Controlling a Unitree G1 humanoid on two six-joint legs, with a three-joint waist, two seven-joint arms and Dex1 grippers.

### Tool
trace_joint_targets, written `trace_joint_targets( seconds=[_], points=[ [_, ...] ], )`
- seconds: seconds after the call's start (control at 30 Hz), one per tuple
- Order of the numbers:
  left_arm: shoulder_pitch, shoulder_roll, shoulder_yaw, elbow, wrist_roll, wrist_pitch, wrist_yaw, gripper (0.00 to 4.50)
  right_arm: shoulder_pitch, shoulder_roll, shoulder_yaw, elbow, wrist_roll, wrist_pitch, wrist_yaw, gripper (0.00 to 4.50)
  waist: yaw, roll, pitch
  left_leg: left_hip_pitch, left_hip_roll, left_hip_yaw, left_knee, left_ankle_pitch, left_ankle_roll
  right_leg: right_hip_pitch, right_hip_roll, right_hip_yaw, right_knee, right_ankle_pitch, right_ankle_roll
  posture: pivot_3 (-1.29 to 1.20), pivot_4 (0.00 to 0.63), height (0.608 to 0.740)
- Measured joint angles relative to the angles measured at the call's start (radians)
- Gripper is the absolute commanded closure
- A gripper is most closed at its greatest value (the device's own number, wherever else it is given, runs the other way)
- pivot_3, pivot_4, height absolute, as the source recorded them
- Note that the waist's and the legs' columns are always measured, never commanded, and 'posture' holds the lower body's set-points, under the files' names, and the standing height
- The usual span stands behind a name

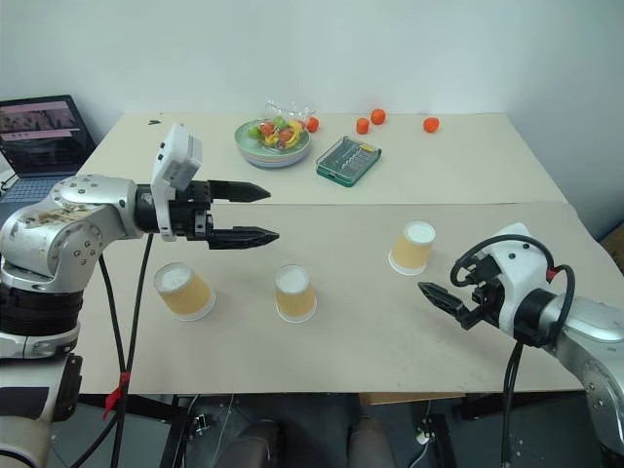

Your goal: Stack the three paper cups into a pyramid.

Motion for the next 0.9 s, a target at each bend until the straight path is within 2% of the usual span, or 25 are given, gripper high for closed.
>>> trace_joint_targets(
  seconds=[0.13,0.33,0.57,0.73,0.9],
  points=[
    [-0.010,-0.012,-0.012,0.014,0.003,0.000,-0.002,0.00,0.001,0.054,0.093,0.122,-0.083,-0.149,-0.004,0.06,-0.003,-0.001,0.000,0.000,0.000,0.000,0.000,0.000,0.000,0.000,0.000,0.001,0.000,0.000,0.000,0.00,0.150,0.740],
    [-0.019,-0.019,-0.014,0.015,0.008,0.000,0.000,0.00,-0.084,0.096,0.206,0.327,-0.176,-0.351,0.023,0.06,-0.014,-0.001,0.001,0.000,0.000,0.000,0.000,0.000,0.000,0.000,0.000,0.001,0.000,0.001,0.000,0.00,0.150,0.740],
    [-0.018,-0.017,-0.013,0.013,0.014,0.001,0.011,0.00,-0.179,0.123,0.262,0.498,-0.224,-0.479,0.060,0.06,-0.017,-0.001,0.001,0.000,0.000,0.000,0.000,0.000,0.000,-0.001,0.000,0.001,0.000,0.001,0.000,0.00,0.150,0.740],
    [-0.011,-0.007,-0.013,0.010,0.037,-0.016,0.022,0.00,-0.319,0.142,0.299,0.684,-0.263,-0.564,0.093,0.06,-0.020,-0.001,0.001,0.001,0.000,0.001,0.000,0.000,0.000,-0.001,0.001,0.002,0.000,0.001,-0.001,0.00,0.150,0.740],
    [0.015,0.002,-0.011,-0.007,0.037,-0.017,0.025,0.00,-0.392,0.165,0.335,0.767,-0.278,-0.601,0.122,0.06,-0.020,-0.001,0.001,0.000,0.000,0.001,0.000,0.000,0.000,-0.001,0.001,0.003,0.000,0.001,-0.001,0.00,0.150,0.740]
  ],
)
